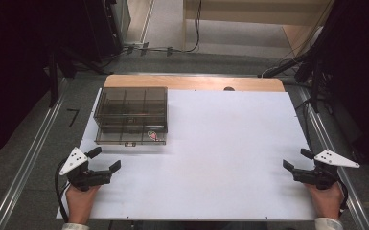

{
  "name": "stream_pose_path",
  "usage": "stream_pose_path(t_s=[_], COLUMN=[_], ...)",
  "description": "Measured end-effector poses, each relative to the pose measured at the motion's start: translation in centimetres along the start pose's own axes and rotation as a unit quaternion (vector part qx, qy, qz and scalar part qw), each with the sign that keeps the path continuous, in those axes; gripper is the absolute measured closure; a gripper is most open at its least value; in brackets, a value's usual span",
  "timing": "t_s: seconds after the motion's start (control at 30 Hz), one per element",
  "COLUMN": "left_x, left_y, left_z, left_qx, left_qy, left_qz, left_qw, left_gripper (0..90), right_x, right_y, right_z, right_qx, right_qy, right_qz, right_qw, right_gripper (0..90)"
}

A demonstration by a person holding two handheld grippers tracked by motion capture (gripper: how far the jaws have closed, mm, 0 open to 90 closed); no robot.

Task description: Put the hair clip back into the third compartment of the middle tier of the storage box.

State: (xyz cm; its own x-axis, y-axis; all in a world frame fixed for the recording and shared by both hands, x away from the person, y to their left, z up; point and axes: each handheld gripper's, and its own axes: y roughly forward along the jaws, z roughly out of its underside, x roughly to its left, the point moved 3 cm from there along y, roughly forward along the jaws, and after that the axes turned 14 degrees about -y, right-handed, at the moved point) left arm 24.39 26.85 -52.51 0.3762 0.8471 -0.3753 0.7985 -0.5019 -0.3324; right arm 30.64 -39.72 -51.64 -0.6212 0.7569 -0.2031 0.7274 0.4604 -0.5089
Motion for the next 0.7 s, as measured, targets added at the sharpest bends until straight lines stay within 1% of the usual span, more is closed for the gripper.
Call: stream_pose_path(t_s=[0.7], left_x=[-0.01], left_y=[-0.01], left_z=[0.00], left_qx=[0.000], left_qy=[0.000], left_qz=[-0.001], left_qw=[1.0000], left_gripper=[3.3], right_x=[0.03], right_y=[0.07], right_z=[0.06], right_qx=[0.002], right_qy=[0.001], right_qz=[-0.001], right_qw=[1.0000], right_gripper=[8.4])
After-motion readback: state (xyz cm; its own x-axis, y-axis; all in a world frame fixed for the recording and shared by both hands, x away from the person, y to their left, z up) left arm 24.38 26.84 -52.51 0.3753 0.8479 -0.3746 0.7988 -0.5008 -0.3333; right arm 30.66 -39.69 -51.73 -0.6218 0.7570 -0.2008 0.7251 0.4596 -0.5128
